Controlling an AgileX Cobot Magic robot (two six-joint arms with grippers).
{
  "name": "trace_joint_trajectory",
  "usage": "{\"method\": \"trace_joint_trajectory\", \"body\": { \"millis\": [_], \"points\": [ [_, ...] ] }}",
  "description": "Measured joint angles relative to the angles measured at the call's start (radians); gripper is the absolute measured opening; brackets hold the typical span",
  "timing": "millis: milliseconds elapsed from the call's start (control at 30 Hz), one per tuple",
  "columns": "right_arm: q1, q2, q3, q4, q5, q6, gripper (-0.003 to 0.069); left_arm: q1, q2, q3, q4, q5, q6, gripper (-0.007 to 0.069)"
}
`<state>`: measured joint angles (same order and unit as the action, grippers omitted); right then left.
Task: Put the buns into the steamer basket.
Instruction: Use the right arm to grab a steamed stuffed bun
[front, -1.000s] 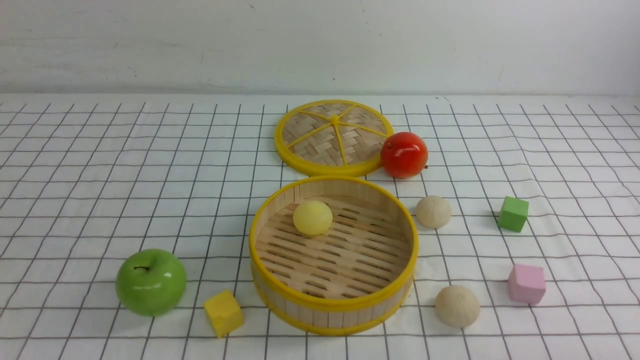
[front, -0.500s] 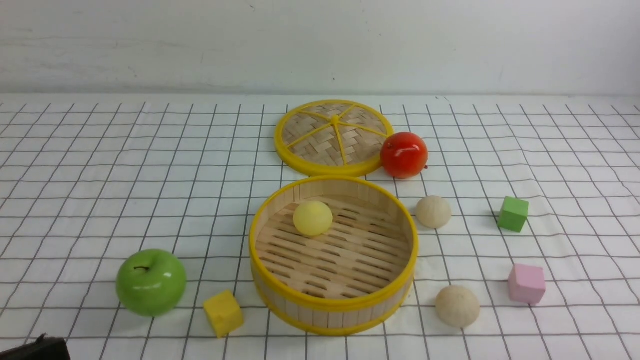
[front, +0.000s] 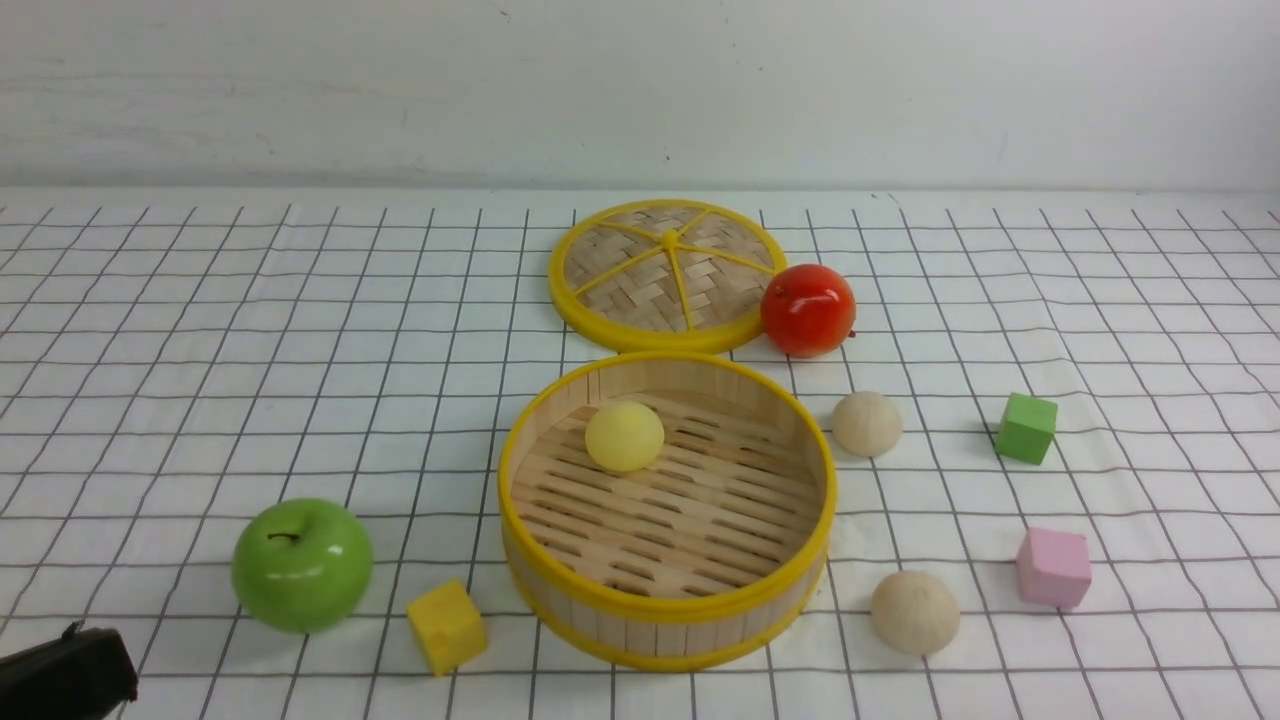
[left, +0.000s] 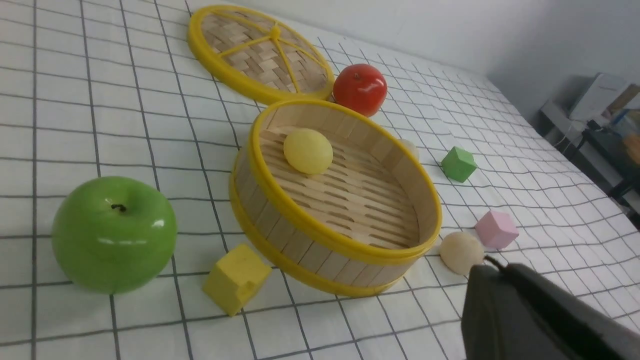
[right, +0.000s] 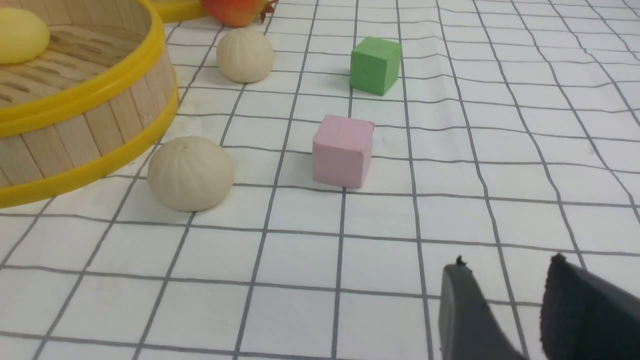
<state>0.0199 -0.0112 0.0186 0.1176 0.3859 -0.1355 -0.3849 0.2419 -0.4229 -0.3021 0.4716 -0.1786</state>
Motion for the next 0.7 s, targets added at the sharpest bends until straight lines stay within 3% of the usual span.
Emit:
{"method": "trace_joint_trajectory", "body": {
  "millis": [267,567,700],
  "points": [
    [0.000,0.000,0.000,0.000,0.000,0.000,0.0239,0.010,0.000,0.005,0.115,-0.044,0.005,-0.0013],
    [0.000,0.000,0.000,0.000,0.000,-0.001,0.0239,0.334,-0.116,0.144,0.258,-0.079,-0.006,-0.0013],
    [0.000,0.000,0.000,0.000,0.000,-0.001,0.0239,0.380,-0.189,0.263,0.263,-0.079,-0.006,-0.0011]
  ]
}}
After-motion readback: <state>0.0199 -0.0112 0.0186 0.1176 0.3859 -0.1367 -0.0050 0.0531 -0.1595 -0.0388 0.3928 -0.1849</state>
